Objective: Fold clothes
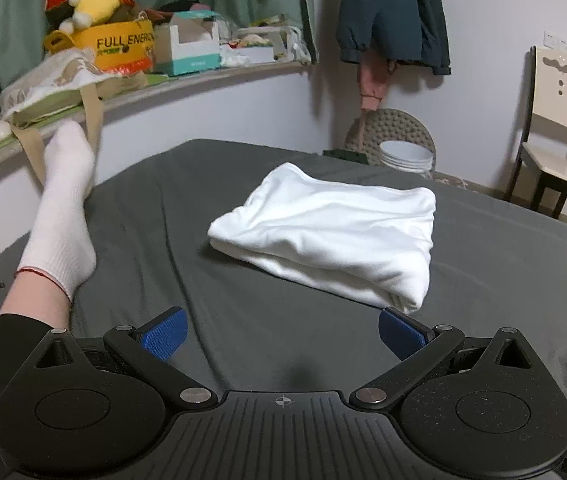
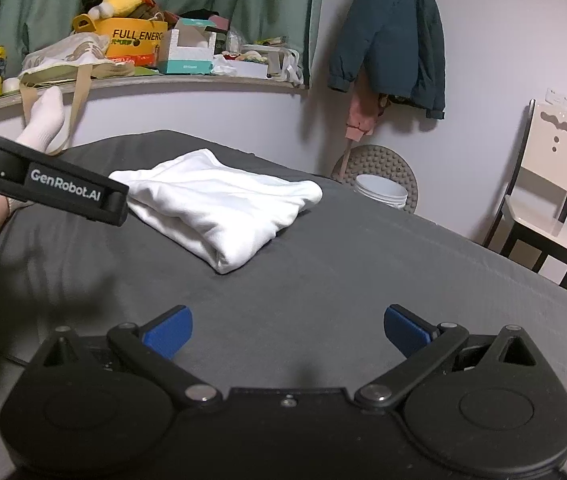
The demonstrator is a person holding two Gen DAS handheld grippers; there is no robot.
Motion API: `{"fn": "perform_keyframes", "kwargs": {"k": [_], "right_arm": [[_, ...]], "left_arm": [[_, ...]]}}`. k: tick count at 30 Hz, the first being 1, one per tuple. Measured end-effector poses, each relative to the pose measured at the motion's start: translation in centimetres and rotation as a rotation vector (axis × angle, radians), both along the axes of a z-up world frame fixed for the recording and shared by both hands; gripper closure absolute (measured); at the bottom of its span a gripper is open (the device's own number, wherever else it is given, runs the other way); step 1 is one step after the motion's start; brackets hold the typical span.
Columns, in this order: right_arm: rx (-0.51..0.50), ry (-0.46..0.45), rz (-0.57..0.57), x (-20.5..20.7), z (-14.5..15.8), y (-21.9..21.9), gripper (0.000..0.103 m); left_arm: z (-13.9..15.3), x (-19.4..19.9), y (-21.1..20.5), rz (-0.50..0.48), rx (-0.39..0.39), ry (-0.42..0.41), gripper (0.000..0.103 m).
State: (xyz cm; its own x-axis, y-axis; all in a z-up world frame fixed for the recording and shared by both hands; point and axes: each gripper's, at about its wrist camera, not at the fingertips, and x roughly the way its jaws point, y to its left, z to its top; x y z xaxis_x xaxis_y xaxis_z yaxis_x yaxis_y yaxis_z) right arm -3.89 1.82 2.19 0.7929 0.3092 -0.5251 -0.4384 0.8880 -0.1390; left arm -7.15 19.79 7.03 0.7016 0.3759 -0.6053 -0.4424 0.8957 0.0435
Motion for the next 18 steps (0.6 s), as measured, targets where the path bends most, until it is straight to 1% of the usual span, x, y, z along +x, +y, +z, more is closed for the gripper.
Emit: {"fn": "perform_keyframes", "kwargs": {"k": [4, 18], "right_arm": [[0.003, 0.016, -0.003, 0.31, -0.09, -0.16, 0.000], [0.006, 0.020, -0.008, 0.40, -0.14, -0.53, 0.000]], "left_arm": [[-0.40, 0.27, 0.13, -0.005, -0.028, 0.020, 0.001], [-0.79, 0.64, 0.30, 0.004, -0.030, 0.049, 0.001]]}}
